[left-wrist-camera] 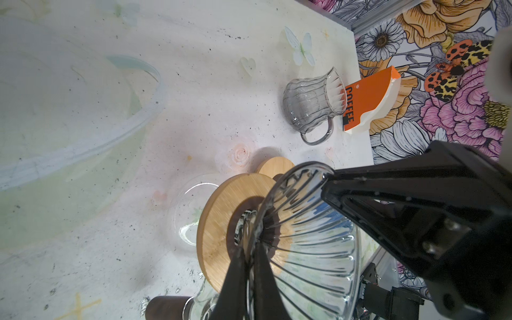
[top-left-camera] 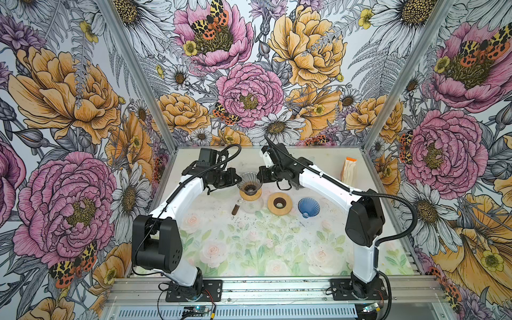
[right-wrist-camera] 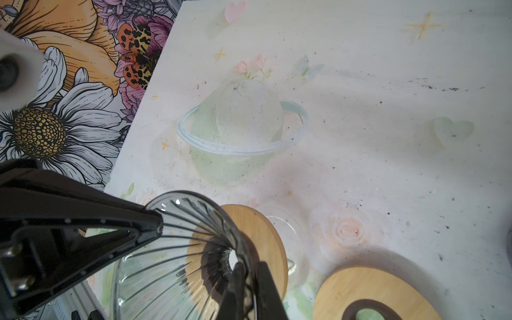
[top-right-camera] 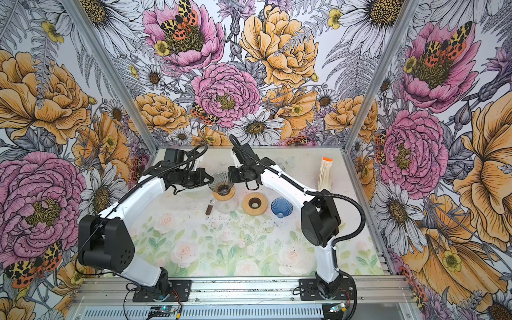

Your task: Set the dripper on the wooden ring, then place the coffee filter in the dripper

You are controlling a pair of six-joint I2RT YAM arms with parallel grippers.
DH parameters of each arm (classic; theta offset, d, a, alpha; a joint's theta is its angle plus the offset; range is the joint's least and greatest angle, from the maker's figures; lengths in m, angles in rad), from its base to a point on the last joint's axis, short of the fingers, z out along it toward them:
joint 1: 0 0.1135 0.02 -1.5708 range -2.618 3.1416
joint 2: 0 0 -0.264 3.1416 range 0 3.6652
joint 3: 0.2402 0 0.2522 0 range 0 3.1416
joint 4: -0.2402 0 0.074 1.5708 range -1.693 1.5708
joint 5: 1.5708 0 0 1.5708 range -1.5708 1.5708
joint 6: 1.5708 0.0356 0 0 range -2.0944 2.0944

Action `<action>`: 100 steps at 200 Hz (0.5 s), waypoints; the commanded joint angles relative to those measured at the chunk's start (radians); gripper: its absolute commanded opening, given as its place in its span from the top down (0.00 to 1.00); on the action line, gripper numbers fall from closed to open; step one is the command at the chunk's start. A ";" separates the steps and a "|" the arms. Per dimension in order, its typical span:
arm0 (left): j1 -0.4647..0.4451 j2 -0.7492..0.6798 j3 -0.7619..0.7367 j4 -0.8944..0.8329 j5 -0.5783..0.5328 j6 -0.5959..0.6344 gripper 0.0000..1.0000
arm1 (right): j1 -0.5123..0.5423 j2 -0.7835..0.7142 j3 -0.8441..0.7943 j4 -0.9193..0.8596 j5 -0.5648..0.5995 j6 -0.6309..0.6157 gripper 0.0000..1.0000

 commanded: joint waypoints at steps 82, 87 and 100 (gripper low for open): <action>-0.016 0.006 -0.036 -0.039 -0.088 0.041 0.97 | 0.014 -0.020 -0.128 0.057 0.076 -0.001 0.90; -0.016 0.006 -0.036 -0.038 -0.090 0.043 0.97 | 0.014 -0.020 -0.131 0.058 0.076 -0.001 0.90; -0.018 0.007 -0.038 -0.038 -0.091 0.044 0.97 | 0.016 -0.020 -0.136 0.064 0.076 -0.001 0.90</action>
